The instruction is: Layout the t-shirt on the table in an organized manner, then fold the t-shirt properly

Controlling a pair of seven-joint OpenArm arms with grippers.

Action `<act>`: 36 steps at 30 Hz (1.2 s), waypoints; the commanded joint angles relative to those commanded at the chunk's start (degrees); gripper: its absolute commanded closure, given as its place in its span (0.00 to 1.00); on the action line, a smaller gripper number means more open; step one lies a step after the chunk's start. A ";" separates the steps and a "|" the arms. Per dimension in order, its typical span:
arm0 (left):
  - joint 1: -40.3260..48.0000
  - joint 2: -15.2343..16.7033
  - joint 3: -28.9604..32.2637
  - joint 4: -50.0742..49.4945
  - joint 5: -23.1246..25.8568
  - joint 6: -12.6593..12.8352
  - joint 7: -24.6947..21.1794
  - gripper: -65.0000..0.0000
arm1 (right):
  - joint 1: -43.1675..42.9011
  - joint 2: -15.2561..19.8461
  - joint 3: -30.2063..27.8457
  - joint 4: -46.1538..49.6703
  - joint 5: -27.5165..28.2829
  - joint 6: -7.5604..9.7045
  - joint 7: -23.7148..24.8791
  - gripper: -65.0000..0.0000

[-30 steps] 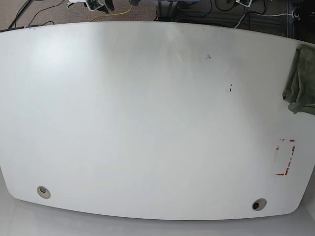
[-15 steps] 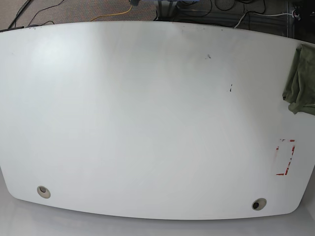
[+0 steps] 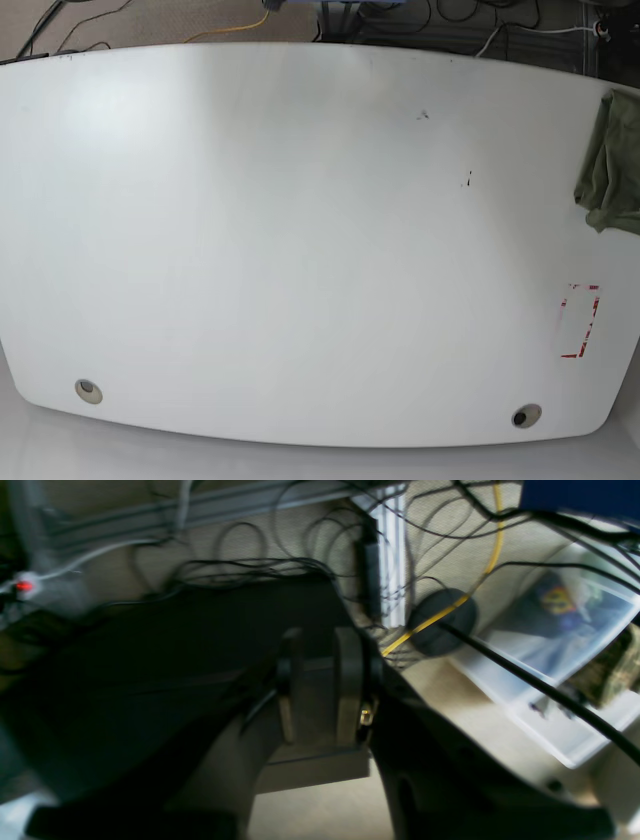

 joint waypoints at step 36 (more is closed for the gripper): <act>-38.59 -2.20 10.99 -56.00 0.09 12.22 -11.43 0.84 | 37.54 -4.75 -4.66 -47.30 0.00 -0.09 3.34 0.87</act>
